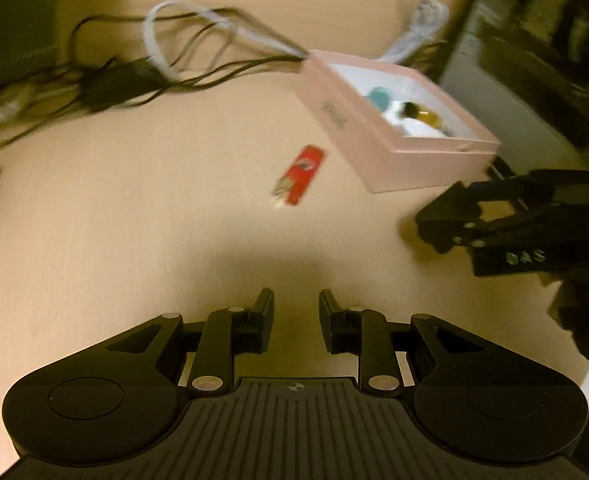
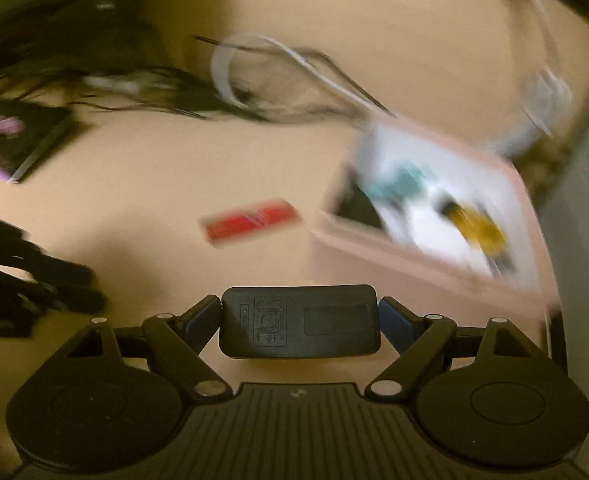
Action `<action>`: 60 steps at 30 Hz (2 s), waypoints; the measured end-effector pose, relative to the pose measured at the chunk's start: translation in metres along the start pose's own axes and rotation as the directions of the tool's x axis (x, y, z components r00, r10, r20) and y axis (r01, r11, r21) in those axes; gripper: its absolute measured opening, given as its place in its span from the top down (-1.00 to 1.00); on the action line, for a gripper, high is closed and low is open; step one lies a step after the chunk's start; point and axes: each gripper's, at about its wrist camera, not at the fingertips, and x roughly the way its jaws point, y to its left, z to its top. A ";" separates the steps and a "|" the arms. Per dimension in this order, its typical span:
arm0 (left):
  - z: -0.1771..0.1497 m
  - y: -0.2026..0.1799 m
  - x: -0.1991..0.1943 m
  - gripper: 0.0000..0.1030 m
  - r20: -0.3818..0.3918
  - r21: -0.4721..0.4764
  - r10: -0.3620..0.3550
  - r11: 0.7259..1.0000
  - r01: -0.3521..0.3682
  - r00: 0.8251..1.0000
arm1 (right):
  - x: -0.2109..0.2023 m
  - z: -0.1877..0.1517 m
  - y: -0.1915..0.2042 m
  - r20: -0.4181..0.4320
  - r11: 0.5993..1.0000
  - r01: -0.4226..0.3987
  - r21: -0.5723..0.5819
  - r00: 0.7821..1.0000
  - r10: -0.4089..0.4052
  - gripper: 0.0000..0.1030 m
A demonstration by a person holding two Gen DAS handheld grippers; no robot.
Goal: Organize rigid objects
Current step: 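Move the left tool toward the red lighter while the right tool holds the black pad, then grasp the red lighter with the left tool while the right tool holds the pad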
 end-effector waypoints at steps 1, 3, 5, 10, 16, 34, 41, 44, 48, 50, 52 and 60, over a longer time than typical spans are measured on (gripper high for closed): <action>0.001 -0.003 0.001 0.48 -0.003 0.020 0.002 1.000 -0.002 1.000 | 0.000 -0.005 -0.009 -0.003 0.999 -0.001 0.048 1.000 0.001 -0.66; 0.002 -0.008 0.005 0.48 -0.025 0.033 0.014 0.999 -0.013 1.000 | 0.000 -0.012 -0.019 0.015 0.996 0.019 0.083 1.000 -0.021 -0.66; 0.004 -0.012 0.007 0.48 -0.025 0.050 -0.002 0.999 0.003 1.000 | 0.001 -0.016 -0.021 0.030 0.994 0.055 0.097 0.998 -0.058 -0.66; 0.009 -0.019 0.014 0.48 -0.033 0.067 -0.019 0.998 0.021 0.999 | 0.007 -0.037 -0.027 0.015 0.990 0.070 0.120 0.997 -0.072 -0.67; 0.009 -0.027 0.022 0.48 -0.054 0.078 -0.019 0.997 0.024 0.998 | 0.013 -0.057 -0.028 0.001 0.987 0.039 0.159 0.999 -0.039 -0.67; 0.012 -0.067 0.041 0.45 -0.101 0.214 -0.028 0.976 0.049 0.995 | 0.006 -0.084 -0.029 0.102 0.988 0.002 0.156 0.995 -0.018 -1.00; 0.008 -0.091 0.046 0.02 -0.131 0.373 -0.022 0.925 0.069 0.991 | 0.005 -0.086 -0.030 0.106 0.990 -0.012 0.142 0.994 -0.003 -1.00; 0.008 -0.092 0.046 -0.07 -0.138 0.378 -0.030 0.922 0.081 0.990 | 0.005 -0.086 -0.030 0.109 0.990 -0.014 0.142 0.994 -0.002 -1.00; 0.017 -0.080 0.041 -0.04 -0.139 0.301 -0.083 0.946 0.122 0.987 | 0.005 -0.087 -0.030 0.111 0.990 -0.014 0.141 0.994 -0.001 -1.00; 0.028 -0.069 0.030 -0.04 -0.067 0.268 -0.078 0.959 0.093 0.995 | 0.005 -0.087 -0.031 0.112 0.990 -0.016 0.140 0.994 0.000 -1.00; 0.042 -0.059 0.027 -0.03 -0.021 0.246 -0.034 0.969 0.038 0.999 | 0.005 -0.087 -0.031 0.112 0.990 -0.016 0.140 0.994 0.000 -1.00; 0.097 -0.036 0.072 0.00 0.002 0.230 0.082 0.970 -0.080 0.997 | 0.006 -0.087 -0.031 0.114 0.990 -0.014 0.140 0.993 -0.002 -1.00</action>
